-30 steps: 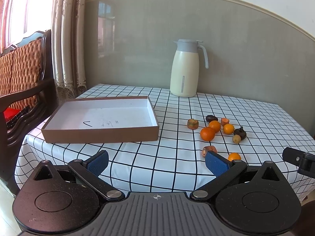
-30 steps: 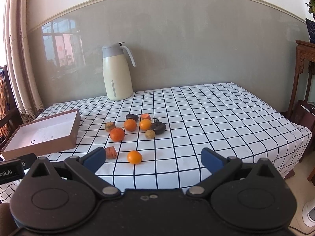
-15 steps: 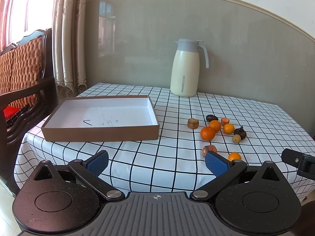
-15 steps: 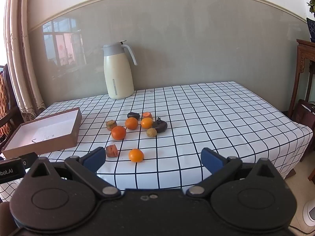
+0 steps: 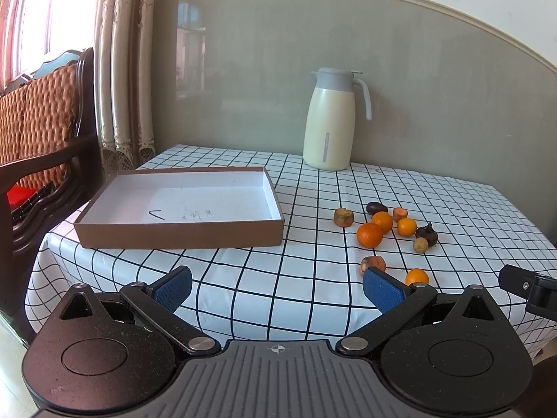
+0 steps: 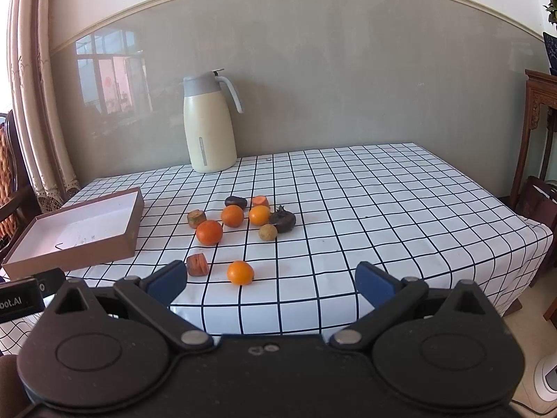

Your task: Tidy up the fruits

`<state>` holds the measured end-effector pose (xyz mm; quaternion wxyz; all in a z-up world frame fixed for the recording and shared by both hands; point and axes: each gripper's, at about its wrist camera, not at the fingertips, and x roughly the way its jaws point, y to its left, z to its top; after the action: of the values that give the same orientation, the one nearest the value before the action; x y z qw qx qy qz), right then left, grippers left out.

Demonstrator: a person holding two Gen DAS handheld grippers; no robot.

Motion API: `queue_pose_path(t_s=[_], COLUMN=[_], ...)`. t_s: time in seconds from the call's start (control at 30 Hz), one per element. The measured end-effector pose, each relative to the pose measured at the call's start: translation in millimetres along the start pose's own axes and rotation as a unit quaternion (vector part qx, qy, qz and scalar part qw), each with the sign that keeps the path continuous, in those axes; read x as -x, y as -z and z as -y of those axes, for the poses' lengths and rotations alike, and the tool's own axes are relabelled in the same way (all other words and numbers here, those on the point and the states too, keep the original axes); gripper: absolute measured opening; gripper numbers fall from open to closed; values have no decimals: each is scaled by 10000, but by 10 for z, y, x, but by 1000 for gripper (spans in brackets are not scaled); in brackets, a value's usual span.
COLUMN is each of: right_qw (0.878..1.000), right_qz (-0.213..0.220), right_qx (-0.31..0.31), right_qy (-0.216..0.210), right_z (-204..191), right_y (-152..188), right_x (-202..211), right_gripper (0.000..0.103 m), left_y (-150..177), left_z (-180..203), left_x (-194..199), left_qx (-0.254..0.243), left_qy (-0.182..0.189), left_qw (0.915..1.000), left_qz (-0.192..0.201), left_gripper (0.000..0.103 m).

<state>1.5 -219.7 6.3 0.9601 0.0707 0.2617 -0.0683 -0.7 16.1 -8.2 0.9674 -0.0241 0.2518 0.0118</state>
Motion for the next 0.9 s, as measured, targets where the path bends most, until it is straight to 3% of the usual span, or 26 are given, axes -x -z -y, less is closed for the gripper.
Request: queue_pose_path(t_s=[0.9], right_qw=[9999], right_qz=[-48], right_qx=[-28], right_qy=[108], right_z=[27], right_y=[58], right_x=[-95], right_gripper=[97], left_y=[32], left_z=[58], left_x=[-77], left_qx=[-102], left_qy=[-18], left_qw=[9999], left_qz=[-31], left_gripper=[103])
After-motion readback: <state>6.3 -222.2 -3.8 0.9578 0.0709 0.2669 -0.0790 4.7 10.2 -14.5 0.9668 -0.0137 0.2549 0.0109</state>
